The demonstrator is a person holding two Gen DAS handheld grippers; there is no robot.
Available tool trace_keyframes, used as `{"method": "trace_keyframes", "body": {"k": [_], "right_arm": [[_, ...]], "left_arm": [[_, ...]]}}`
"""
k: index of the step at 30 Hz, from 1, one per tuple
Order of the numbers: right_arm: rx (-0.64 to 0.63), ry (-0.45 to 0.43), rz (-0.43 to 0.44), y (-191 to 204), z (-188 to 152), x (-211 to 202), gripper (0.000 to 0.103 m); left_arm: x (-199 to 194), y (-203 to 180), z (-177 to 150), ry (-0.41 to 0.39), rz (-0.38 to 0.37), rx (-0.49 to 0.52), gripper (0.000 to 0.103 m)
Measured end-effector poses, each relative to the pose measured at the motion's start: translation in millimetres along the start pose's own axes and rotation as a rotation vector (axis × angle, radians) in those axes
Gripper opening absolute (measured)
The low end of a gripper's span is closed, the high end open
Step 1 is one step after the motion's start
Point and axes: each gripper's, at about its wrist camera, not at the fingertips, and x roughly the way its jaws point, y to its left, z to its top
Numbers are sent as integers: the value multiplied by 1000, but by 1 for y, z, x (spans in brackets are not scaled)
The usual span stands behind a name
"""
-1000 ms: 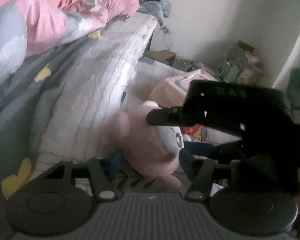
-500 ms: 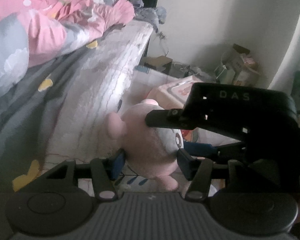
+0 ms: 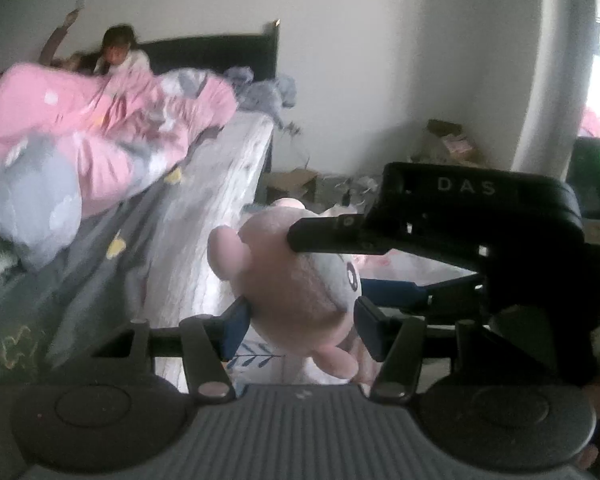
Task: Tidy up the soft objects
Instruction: 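Lift the plush toy with the left gripper and lower it into the cardboard box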
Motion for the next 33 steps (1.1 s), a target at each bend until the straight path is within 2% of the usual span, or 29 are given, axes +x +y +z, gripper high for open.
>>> {"method": "trace_keyframes", "body": {"k": [8, 13, 16, 21, 25, 28, 33], "right_arm": [[-23, -149, -2, 2, -8, -110, 67], [3, -243, -75, -29, -2, -192, 67], [39, -293, -147, -57, 1, -245, 67], [120, -331, -294, -111, 5, -309, 67], [211, -317, -407, -162, 4, -338, 67], [260, -289, -471, -197, 3, -342, 68], [362, -197, -544, -256, 0, -325, 68]], "left_arm": [[-40, -78, 3, -65, -97, 123, 60], [-33, -147, 6, -51, -232, 199, 60], [-19, -191, 5, -19, -329, 235, 60], [25, -263, -1, 100, -483, 289, 60], [68, -304, -13, 226, -559, 310, 60], [100, -326, -26, 309, -573, 331, 59], [141, -341, -48, 400, -527, 383, 59]]}}
